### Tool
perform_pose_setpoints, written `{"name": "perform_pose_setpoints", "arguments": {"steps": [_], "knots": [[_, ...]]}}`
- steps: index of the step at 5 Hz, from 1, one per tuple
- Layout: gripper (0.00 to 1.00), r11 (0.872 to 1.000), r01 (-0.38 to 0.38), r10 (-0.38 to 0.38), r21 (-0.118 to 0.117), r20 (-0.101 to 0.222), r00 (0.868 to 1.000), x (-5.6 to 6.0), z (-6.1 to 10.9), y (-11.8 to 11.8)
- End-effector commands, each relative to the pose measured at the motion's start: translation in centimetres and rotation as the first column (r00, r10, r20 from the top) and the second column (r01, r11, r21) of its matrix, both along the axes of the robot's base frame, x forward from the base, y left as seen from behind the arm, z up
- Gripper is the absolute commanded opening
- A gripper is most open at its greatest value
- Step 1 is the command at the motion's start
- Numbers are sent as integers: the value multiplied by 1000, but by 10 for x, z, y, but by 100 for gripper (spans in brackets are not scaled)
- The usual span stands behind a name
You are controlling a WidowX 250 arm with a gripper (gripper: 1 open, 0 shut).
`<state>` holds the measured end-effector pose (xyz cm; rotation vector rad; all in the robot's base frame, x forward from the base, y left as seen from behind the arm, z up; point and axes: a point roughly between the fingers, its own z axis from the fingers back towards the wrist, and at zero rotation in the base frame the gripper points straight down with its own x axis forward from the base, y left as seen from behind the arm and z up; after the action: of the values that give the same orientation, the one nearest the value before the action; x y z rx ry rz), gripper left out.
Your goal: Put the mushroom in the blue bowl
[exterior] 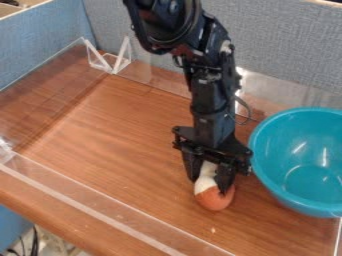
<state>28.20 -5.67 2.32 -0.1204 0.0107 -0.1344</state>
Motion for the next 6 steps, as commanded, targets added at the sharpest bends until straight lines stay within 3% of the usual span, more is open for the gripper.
{"name": "perform_pose_setpoints", "arguments": {"steps": [1,6], "knots": [[0,1000,17,-17,2,-19,1000,-7,-2,-1],[0,999,40,-39,-27,24,999,-12,32,-4]]}}
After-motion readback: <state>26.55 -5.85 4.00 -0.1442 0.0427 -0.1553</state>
